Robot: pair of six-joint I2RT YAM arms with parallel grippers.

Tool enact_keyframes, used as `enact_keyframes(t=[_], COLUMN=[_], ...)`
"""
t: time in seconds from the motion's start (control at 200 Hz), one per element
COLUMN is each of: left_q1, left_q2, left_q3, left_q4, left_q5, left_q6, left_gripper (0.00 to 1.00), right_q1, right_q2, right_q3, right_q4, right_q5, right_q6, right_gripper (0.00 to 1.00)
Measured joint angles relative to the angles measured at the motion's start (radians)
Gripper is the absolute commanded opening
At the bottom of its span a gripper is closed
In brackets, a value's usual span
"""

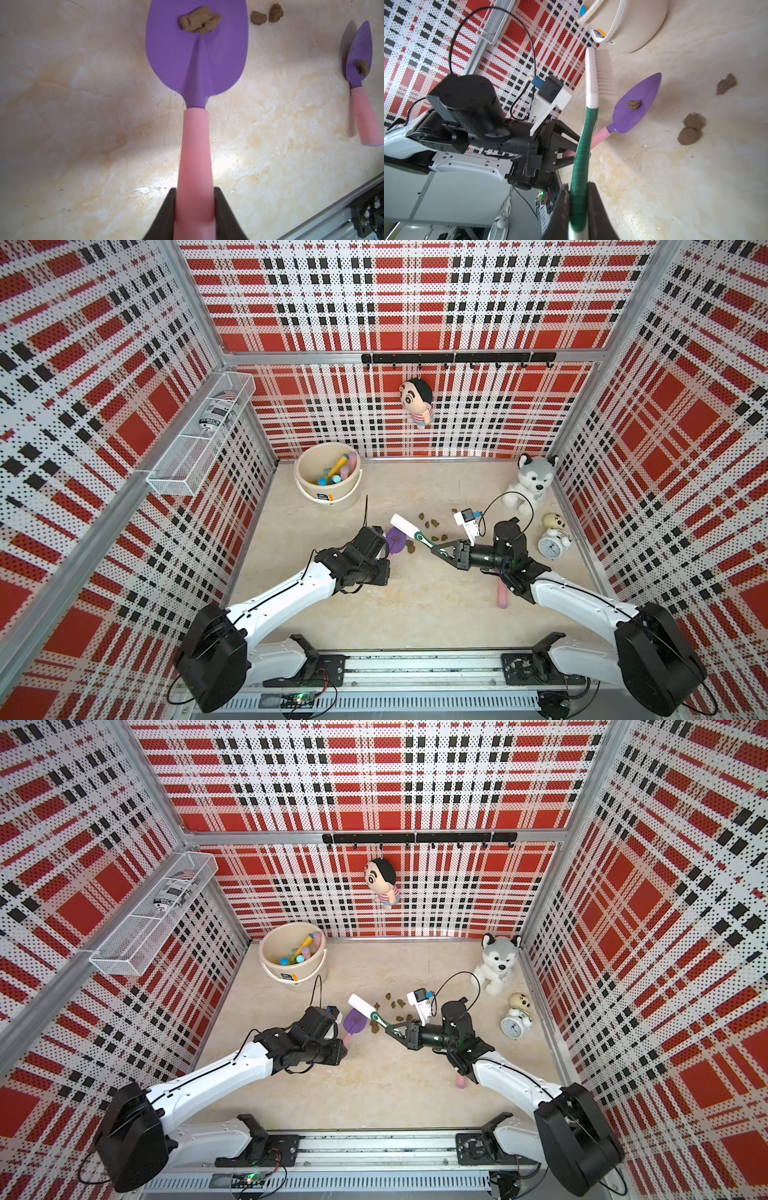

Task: Brush the soil off the hand trowel and place it into the bucket
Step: Brush off the soil from the hand trowel.

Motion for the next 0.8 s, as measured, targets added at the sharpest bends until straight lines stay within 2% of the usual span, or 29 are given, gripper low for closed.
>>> enact_keyframes(t=[0.341, 0.546, 0.656, 0.802], left_q1=[-0.019, -0.021, -0.021, -0.021], left_q2=[0.002, 0.001, 0.001, 0.0], left_q3=[0.024, 0.024, 0.024, 0.024], left_q4=[0.0, -0.002, -0.001, 0.001], left_q5=[-0.002, -0.001, -0.001, -0.002], left_q6=[-0.011, -0.019, -0.022, -0.023], left_gripper=[0.0, 0.0, 0.0, 0.0], right_q1=[0.004, -0.053, -0.103, -0.119], right_q2=[0.16, 0.145, 0.088, 0.016], right_q3=[-0.016, -0.02, -0.036, -0.037], right_q4=[0.037, 0.035, 0.011, -0.024], right_q5=[-0.013, -0.004, 0.014, 0.019], right_q6=[0.004, 0.0, -0.001, -0.007], right_gripper=[0.0, 0.0, 0.0, 0.0])
